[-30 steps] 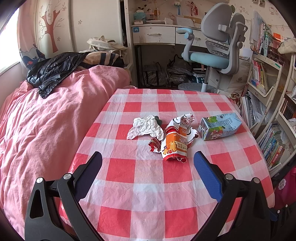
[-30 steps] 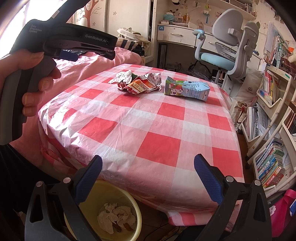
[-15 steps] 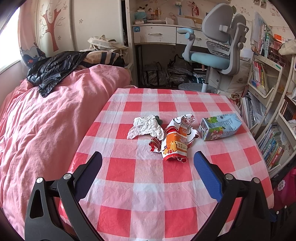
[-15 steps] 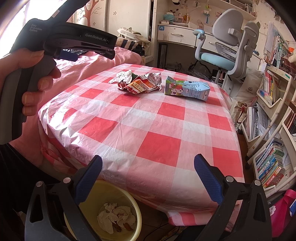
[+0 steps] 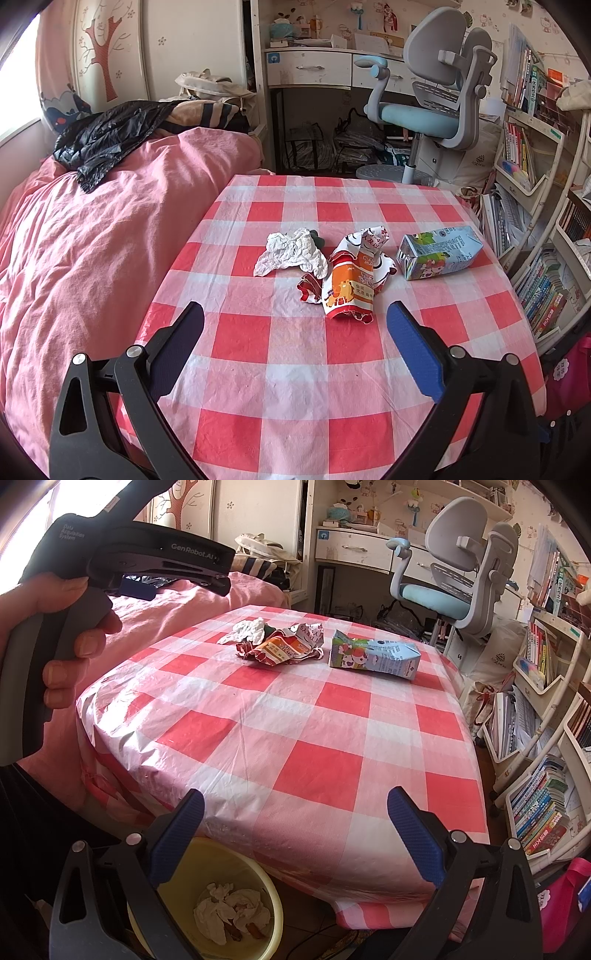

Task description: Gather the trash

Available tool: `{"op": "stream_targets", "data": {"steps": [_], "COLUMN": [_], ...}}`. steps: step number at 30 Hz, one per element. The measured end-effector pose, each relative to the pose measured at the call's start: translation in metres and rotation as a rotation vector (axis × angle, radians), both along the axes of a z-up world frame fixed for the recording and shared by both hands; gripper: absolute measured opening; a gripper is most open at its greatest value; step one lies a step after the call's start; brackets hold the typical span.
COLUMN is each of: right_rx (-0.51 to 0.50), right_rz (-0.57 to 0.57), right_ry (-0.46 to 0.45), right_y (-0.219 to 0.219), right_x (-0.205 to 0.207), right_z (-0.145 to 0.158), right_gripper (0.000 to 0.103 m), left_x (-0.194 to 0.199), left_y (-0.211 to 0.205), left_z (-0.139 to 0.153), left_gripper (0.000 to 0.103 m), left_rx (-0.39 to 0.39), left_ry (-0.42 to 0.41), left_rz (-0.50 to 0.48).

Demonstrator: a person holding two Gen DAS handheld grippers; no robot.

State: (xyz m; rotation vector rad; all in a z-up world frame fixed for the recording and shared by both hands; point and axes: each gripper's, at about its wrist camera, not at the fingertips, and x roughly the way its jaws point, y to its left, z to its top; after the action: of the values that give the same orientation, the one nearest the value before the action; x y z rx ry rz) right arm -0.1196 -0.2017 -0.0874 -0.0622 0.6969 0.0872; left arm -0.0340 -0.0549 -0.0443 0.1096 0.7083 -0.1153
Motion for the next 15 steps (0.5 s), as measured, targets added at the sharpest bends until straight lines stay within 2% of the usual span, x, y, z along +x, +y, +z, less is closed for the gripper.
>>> {"op": "stream_targets", "data": {"steps": [15], "right_rx": [-0.002], "right_rz": [0.002], "right_ry": [0.002], "right_y": [0.0010], "right_x": [-0.0003], "right_z": [-0.0004], "right_gripper": [0.095], "left_x": [0.0004], "left_y": [0.0005], "left_z": [0.0003], "left_gripper": [0.096], "left_rx": [-0.002], "left_ry": [0.001], "left_rz": [0.000]}}
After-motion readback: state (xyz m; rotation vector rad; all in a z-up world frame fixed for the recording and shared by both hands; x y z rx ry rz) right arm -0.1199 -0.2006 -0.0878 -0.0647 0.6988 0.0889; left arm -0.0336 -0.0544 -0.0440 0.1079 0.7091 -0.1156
